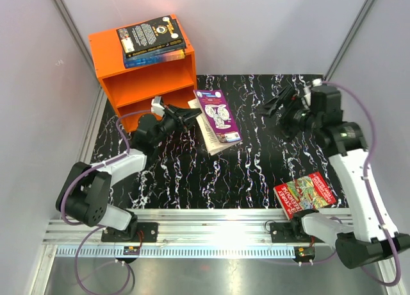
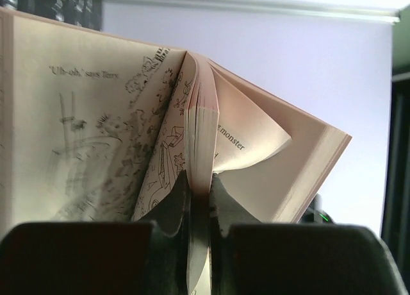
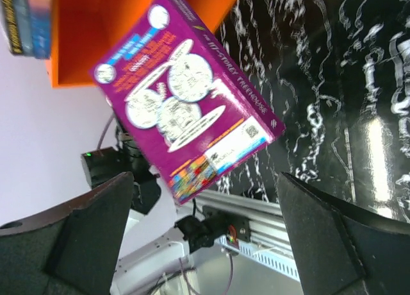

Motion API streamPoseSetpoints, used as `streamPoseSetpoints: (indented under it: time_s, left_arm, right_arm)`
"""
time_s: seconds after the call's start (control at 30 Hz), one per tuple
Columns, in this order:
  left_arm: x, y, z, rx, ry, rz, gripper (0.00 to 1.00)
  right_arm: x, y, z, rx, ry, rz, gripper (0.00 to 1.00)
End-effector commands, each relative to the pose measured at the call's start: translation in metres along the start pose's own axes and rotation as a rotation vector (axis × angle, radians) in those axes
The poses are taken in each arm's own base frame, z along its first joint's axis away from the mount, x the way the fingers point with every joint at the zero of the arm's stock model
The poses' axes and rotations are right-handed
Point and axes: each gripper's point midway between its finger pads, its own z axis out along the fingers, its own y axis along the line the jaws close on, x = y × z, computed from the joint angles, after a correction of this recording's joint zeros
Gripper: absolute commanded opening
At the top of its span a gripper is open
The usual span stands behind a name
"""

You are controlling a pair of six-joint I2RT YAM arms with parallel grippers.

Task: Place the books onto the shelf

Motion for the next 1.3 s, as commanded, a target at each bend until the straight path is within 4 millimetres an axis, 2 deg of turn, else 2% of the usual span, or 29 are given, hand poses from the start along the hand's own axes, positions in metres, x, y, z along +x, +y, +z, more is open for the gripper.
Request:
streamPoseSetpoints:
  time_s: [0.0,0.03,0.07,0.2,0.37,0.53,0.67,0.77,0.9,0.97,1.03,1.07,1.1,1.13,1.17,1.2,1.23,1.27]
  left_arm:
    - [0.029,-0.076,-0.014,0.239,0.142,0.060,0.00]
    - [0.031,-0.081,-0.015,0.253,0.151,0.046,0.00]
    - [0.033,-0.088,-0.018,0.282,0.167,0.050,0.00]
    - [0.039,-0.099,-0.025,0.337,0.196,0.026,0.00]
    - [0.037,-0.101,-0.029,0.385,0.191,-0.042,0.00]
    - [0.037,-0.096,-0.024,0.384,0.170,-0.056,0.00]
    - [0.037,-0.102,-0.013,0.406,0.178,-0.071,0.00]
    - [0.038,-0.101,-0.004,0.411,0.172,-0.084,0.00]
    - [0.042,-0.099,0.007,0.410,0.180,-0.098,0.00]
    - [0.040,-0.099,0.010,0.411,0.173,-0.102,0.00]
    - [0.040,-0.101,0.011,0.415,0.172,-0.103,0.00]
    - [0.041,-0.105,0.009,0.425,0.171,-0.101,0.00]
    - [0.041,-0.105,0.009,0.424,0.173,-0.100,0.00]
    - [0.042,-0.104,0.008,0.423,0.174,-0.099,0.01]
    - [0.042,-0.105,0.006,0.424,0.178,-0.094,0.05]
    - [0.044,-0.108,0.003,0.424,0.187,-0.087,0.12]
    - [0.046,-0.106,0.000,0.416,0.190,-0.069,0.32]
    - [0.046,-0.098,-0.001,0.375,0.199,-0.064,0.43]
  right_arm:
    - [0.024,-0.007,0.040,-0.131,0.139,0.007,1.00]
    - [0.023,0.006,0.044,-0.223,0.151,0.003,1.00]
    - [0.028,0.002,0.054,-0.232,0.182,0.058,1.00]
    - [0.020,0.020,0.058,-0.318,0.174,0.058,1.00]
    - [0.020,0.029,0.063,-0.356,0.207,0.065,1.00]
    - [0.018,0.046,0.052,-0.475,0.190,0.112,1.00]
    - [0.027,0.046,0.051,-0.498,0.223,0.145,1.00]
    - [0.038,0.054,0.049,-0.531,0.248,0.124,1.00]
    - [0.063,0.064,0.049,-0.560,0.314,0.090,1.00]
    - [0.077,0.063,0.051,-0.547,0.341,0.068,0.87]
    - [0.085,0.055,0.055,-0.507,0.358,0.068,0.60]
    - [0.087,0.052,0.055,-0.497,0.355,0.051,0.33]
    - [0.087,0.049,0.056,-0.484,0.350,0.051,0.21]
    - [0.087,0.046,0.056,-0.471,0.343,0.049,0.12]
    - [0.086,0.048,0.053,-0.472,0.334,0.040,0.04]
    - [0.085,0.049,0.052,-0.466,0.331,0.034,0.04]
    - [0.086,0.045,0.053,-0.445,0.338,0.016,0.04]
    - [0.082,0.053,0.048,-0.455,0.330,-0.004,0.04]
